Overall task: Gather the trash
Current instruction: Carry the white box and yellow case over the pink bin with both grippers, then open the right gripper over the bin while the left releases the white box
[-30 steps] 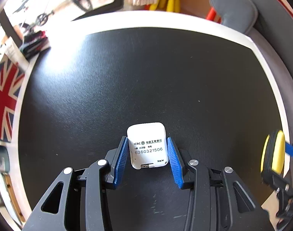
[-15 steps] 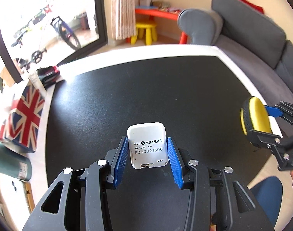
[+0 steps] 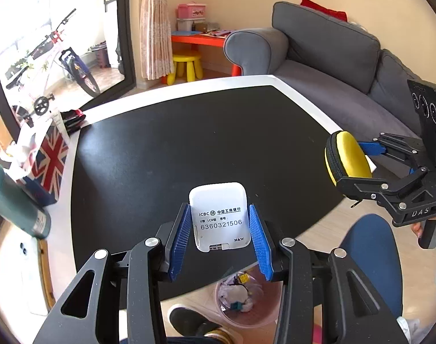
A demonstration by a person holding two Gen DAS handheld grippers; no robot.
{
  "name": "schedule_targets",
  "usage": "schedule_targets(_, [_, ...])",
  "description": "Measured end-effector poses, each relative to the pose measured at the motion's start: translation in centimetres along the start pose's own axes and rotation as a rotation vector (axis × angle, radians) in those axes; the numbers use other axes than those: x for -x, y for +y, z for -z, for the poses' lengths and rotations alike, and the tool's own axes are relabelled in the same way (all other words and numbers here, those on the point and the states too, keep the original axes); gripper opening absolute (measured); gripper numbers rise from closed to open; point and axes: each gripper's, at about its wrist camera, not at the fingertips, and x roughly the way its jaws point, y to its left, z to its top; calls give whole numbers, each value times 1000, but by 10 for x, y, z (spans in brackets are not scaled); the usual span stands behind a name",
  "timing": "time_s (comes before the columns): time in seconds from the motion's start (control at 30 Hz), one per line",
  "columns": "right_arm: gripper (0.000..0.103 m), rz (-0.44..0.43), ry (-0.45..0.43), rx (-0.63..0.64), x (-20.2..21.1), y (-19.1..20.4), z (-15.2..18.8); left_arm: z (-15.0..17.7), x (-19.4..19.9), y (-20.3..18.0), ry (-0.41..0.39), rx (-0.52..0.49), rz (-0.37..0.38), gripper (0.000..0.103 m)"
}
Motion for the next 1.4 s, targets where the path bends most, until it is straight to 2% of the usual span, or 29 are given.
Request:
schedule_targets(0.2, [78, -29, 12, 23, 13, 22, 34, 31, 16, -15, -14, -27, 15, 41])
schedule_targets(0.37, [78, -53, 40, 43, 14, 37, 60, 57, 17, -19, 4, -4, 34, 41])
schedule_targets(0.63, [78, -109, 107, 55, -4, 54, 89, 83, 14, -20, 29, 21, 54, 41])
schedule_targets(0.8, [79, -138, 124, 56, -14, 60, 93, 85, 16, -18, 29, 23, 51, 41])
schedule_targets(0.87, [86, -135, 121, 60, -15, 60, 91, 85, 17, -17, 28, 26, 51, 41])
schedule_targets(0.97, [90, -132, 110, 59, -13, 60, 88, 85, 17, -17, 27, 29, 53, 41])
schedule_targets(1.4, [95, -110, 95, 23, -5, 52, 91, 90, 12, -31, 51, -15, 95, 41])
